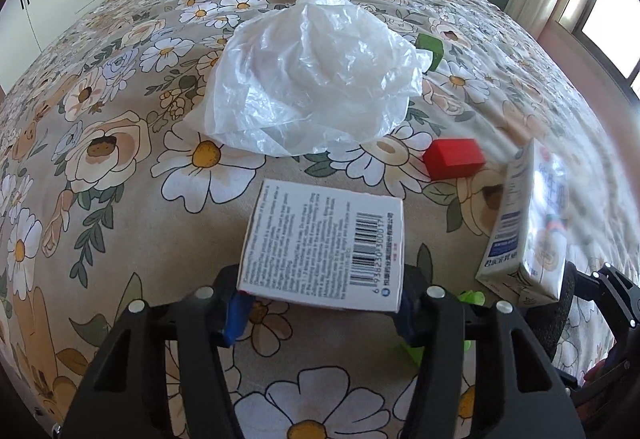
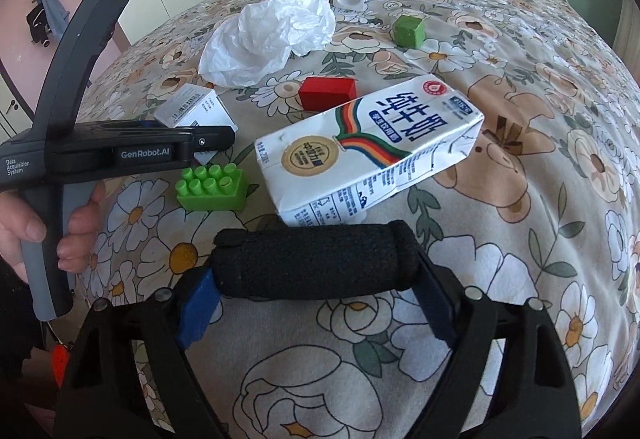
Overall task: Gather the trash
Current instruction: 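Close the left gripper on the white cardboard box and lift it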
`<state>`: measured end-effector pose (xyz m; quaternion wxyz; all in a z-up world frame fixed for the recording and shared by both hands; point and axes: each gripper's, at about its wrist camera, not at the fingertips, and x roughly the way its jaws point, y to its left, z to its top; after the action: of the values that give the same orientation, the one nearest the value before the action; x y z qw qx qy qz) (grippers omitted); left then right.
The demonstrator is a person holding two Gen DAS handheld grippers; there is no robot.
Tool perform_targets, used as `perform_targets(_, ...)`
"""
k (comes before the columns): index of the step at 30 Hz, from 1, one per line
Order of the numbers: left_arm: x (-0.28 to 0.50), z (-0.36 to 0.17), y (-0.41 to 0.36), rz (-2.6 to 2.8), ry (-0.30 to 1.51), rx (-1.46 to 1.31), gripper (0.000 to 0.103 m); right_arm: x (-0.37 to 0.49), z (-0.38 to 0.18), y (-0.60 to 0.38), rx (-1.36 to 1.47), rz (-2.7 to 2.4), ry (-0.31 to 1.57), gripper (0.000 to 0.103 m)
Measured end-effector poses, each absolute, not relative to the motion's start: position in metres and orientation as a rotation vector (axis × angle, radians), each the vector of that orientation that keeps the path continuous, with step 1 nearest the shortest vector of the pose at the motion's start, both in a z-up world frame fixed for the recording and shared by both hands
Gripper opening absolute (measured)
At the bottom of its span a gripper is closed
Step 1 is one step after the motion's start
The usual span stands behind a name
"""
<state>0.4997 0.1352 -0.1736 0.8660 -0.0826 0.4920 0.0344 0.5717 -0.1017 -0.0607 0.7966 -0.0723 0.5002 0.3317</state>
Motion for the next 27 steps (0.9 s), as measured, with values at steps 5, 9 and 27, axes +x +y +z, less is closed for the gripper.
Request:
perform_targets(5, 0.495, -0.17, 0.135, 0.059, 1.031, -0.18, 0.058, 0.567, -0.054, -0.104, -0.155, 0.715, 1.056, 0.083)
perform_targets(9, 0.487, -0.161, 0.133, 0.057, 1.024, -0.178, 0.058, 0.56, -0.039, -0.109, -0.152, 0.707, 1.031, 0.083)
perform_targets(27, 0.402, -0.019, 0.109, 0.044, 0.815, -0.077, 0.058, 0.508, 0.103, -0.146, -0.178, 0.658, 0.842, 0.083)
